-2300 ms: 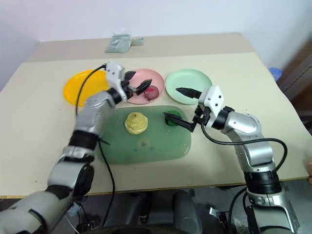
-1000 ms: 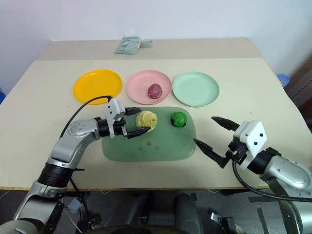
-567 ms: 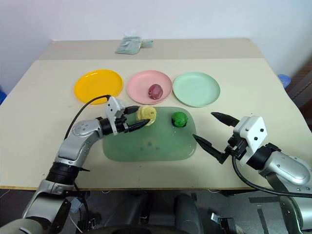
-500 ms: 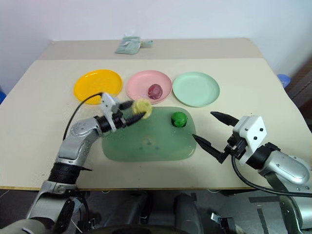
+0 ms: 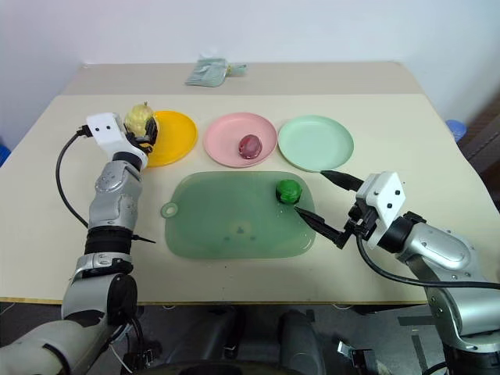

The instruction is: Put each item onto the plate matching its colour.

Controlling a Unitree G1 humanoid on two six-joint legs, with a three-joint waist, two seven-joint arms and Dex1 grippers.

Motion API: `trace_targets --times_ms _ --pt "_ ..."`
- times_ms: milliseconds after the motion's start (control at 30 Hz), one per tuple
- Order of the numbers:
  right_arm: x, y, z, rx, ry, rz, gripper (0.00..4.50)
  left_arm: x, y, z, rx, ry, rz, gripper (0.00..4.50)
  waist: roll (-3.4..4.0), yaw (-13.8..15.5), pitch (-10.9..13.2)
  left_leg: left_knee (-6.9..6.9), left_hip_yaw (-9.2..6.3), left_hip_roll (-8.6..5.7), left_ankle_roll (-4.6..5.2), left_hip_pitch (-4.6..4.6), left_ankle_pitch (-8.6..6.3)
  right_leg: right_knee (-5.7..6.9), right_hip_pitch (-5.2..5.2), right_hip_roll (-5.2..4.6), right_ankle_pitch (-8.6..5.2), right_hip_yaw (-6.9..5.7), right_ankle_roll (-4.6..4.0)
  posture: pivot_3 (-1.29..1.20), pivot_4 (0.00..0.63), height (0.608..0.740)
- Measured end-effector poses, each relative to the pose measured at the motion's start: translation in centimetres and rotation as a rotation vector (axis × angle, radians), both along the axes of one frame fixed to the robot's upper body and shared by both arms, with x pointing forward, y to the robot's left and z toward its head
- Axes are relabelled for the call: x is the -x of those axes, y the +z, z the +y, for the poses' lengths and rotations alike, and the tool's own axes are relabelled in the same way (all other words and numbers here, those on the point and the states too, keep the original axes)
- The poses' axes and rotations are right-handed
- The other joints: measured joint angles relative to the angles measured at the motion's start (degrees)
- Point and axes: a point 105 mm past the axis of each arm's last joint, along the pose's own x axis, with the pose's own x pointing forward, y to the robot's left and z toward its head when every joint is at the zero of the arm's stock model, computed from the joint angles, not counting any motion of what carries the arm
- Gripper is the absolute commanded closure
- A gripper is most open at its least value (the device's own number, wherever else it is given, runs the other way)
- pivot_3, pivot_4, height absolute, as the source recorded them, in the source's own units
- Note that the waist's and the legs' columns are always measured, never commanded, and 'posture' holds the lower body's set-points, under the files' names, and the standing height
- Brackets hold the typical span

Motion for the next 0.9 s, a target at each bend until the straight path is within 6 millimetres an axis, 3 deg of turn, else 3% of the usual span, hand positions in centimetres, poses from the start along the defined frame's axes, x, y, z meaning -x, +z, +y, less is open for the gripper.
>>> trace_targets --times_ms 167,300,533,633,767,900 --pt "0.0 -0.5 0.1 0.009 0.016 -0.003 0.0 1.5 0.3 -0.9 0.046 -0.098 -0.068 0.04 0.01 -0.2 0.0 -0.01 0.0 0.01 0.0 0.0 0.0 0.0 -0.01 0.0 0.0 0.02 0.0 0.0 0.15 0.74" --pt "-0.3 -0.9 0.8 0.003 0.027 0.0 0.0 4.2 0.5 -1.8 0.085 -0.272 -0.123 0.04 0.03 -0.3 0.0 -0.02 0.0 0.02 -0.01 0.0 0.01 0.01 -0.03 0.02 0.0 0.03 0.0 0.0 0.15 0.74" --pt "-3.8 -2.5 2.9 0.003 -0.014 0.023 0.0 10.8 -1.7 -4.0 -0.159 -0.747 -0.062 0.04 0.06 -0.6 -0.1 -0.09 0.0 0.03 -0.03 0.02 0.01 0.01 -0.04 0.01 -0.01 0.03 -0.04 0.0 0.15 0.74" --pt "-4.7 -4.1 3.7 0.005 -0.009 0.072 0.0 12.9 -1.3 -4.3 -0.218 -0.922 -0.057 0.04 0.08 -0.1 -0.1 -0.07 0.0 0.02 -0.02 0.02 0.01 -0.03 -0.04 0.0 -0.01 0.03 -0.04 0.0 0.15 0.74" --pt "-6.1 -5.4 3.9 0.031 -0.001 0.106 0.0 14.3 -0.9 -4.4 -0.251 -1.041 -0.048 0.04 0.12 -0.2 -0.1 -0.13 0.0 0.02 0.0 0.03 -0.01 -0.08 -0.04 0.01 0.0 0.04 -0.05 0.0 0.15 0.74" --pt "-6.8 -6.6 3.6 0.046 0.002 0.133 0.0 14.7 -0.9 -4.6 -0.254 -1.049 -0.047 0.04 0.12 -0.3 -0.1 -0.16 0.0 0.02 -0.01 0.03 0.0 -0.08 -0.04 0.02 0.0 0.04 -0.05 0.0 0.15 0.74"
